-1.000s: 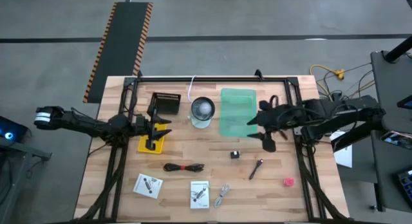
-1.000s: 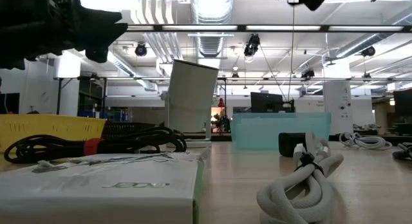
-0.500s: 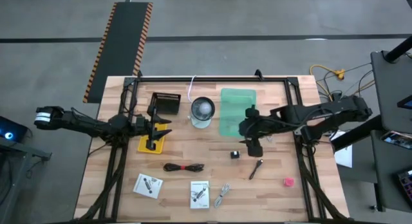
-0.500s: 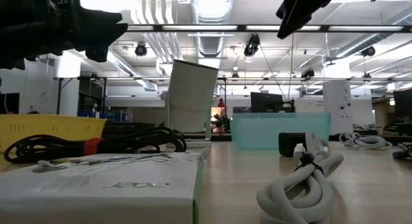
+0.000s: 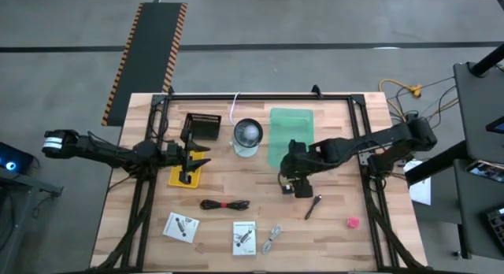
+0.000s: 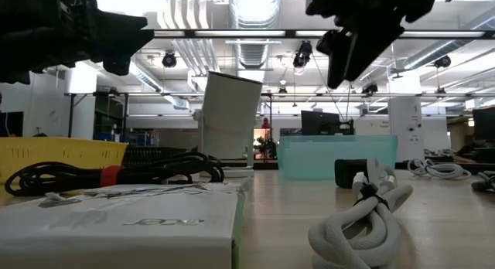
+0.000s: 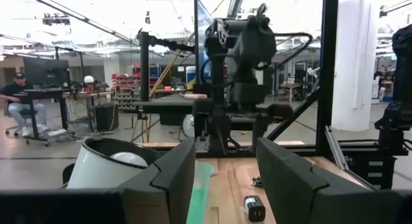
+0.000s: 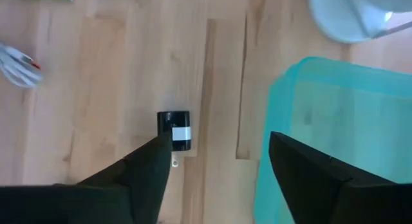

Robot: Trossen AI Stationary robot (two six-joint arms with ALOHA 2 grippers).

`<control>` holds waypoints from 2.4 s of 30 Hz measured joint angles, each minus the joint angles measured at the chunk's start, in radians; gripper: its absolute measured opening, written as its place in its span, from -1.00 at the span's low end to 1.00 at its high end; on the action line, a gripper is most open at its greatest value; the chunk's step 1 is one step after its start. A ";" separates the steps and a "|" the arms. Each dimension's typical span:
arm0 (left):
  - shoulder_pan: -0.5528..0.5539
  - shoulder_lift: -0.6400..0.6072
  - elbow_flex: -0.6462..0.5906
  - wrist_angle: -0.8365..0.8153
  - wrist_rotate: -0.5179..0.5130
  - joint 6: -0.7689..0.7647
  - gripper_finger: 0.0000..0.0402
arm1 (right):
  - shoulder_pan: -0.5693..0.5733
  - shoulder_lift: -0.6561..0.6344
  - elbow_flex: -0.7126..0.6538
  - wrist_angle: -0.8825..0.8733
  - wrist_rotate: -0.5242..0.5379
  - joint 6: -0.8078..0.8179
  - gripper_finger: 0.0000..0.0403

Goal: Pick and place items into bin
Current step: Put the black charger adapter into the yellow bin

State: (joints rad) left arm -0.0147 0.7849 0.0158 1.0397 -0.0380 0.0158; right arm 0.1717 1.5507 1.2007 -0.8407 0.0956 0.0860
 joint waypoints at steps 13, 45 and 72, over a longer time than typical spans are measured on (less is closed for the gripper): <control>0.000 0.000 0.000 -0.001 0.000 0.000 -0.25 | 0.001 0.138 0.001 0.007 -0.102 0.016 0.53; 0.000 0.004 0.000 0.000 -0.001 0.000 -0.25 | 0.034 0.290 -0.008 0.066 -0.103 0.051 0.41; 0.000 0.004 0.000 -0.001 -0.001 0.000 -0.25 | 0.035 0.311 -0.029 0.091 -0.094 0.084 -0.01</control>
State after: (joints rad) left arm -0.0147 0.7887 0.0154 1.0390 -0.0387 0.0154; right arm 0.2070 1.8614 1.1721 -0.7501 0.0021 0.1703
